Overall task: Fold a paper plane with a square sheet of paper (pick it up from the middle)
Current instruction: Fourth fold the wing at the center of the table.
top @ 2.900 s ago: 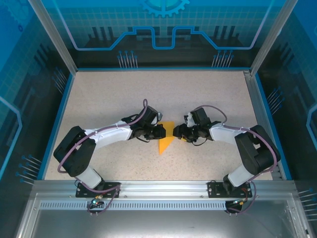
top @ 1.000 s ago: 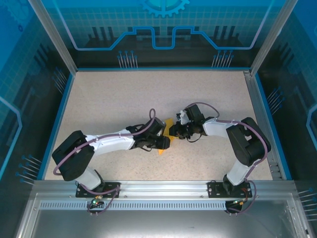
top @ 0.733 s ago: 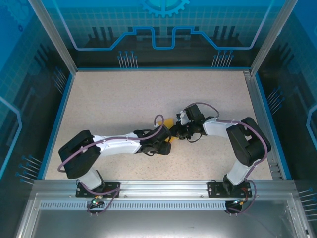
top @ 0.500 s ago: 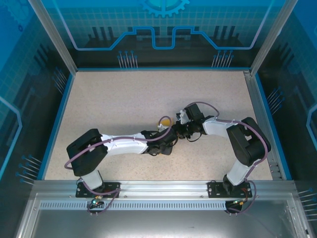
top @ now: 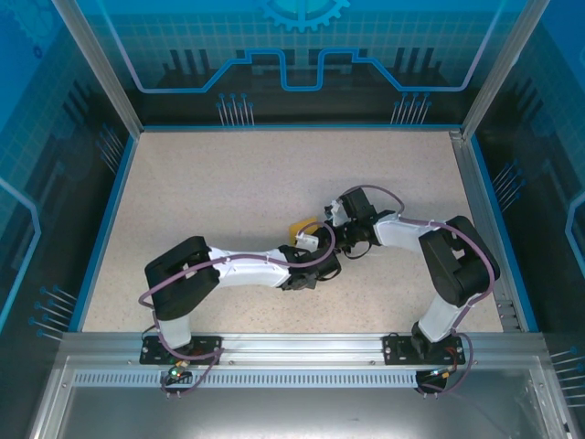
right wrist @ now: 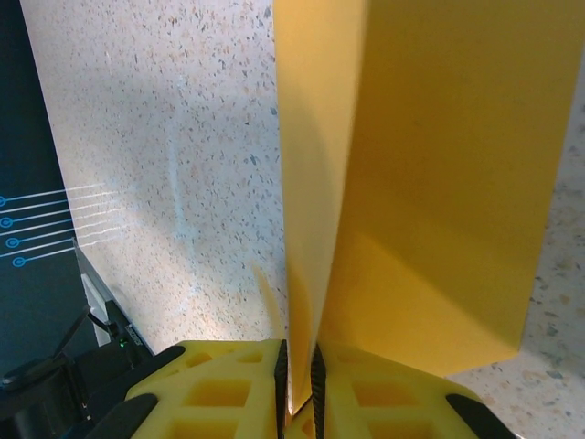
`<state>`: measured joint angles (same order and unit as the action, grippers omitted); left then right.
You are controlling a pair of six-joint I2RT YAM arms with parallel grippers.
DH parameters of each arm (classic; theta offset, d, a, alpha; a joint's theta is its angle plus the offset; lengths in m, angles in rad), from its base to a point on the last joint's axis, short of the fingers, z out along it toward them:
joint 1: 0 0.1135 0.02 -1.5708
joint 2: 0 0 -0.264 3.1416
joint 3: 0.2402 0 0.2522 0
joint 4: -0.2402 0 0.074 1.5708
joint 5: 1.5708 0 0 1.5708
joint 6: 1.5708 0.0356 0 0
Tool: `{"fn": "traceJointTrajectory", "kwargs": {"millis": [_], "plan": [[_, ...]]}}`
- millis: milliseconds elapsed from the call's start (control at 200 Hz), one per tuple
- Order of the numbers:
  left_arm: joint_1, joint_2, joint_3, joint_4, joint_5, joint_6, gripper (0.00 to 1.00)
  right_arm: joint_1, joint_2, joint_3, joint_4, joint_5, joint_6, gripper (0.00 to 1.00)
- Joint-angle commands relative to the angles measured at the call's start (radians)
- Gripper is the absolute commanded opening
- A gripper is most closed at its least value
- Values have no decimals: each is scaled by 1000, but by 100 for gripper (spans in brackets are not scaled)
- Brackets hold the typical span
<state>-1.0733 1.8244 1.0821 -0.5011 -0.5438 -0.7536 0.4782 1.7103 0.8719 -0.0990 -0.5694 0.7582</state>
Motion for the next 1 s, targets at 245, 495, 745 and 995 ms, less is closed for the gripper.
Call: {"fn": "traceJointTrajectory", "kwargs": {"millis": [245, 495, 745, 995], "plan": [[-11, 12, 18, -35, -62, -25, 22, 12, -3, 33, -28, -25, -5, 17], [-10, -3, -3, -11, -59, -30, 11, 13, -21, 32, -41, -14, -8, 19], [50, -96, -138, 190, 93, -17, 4, -15, -124, 14, -97, 34, -32, 31], [183, -218, -328, 486, 401, 37, 4, -71, -237, -47, -107, 37, -58, 39]]}}
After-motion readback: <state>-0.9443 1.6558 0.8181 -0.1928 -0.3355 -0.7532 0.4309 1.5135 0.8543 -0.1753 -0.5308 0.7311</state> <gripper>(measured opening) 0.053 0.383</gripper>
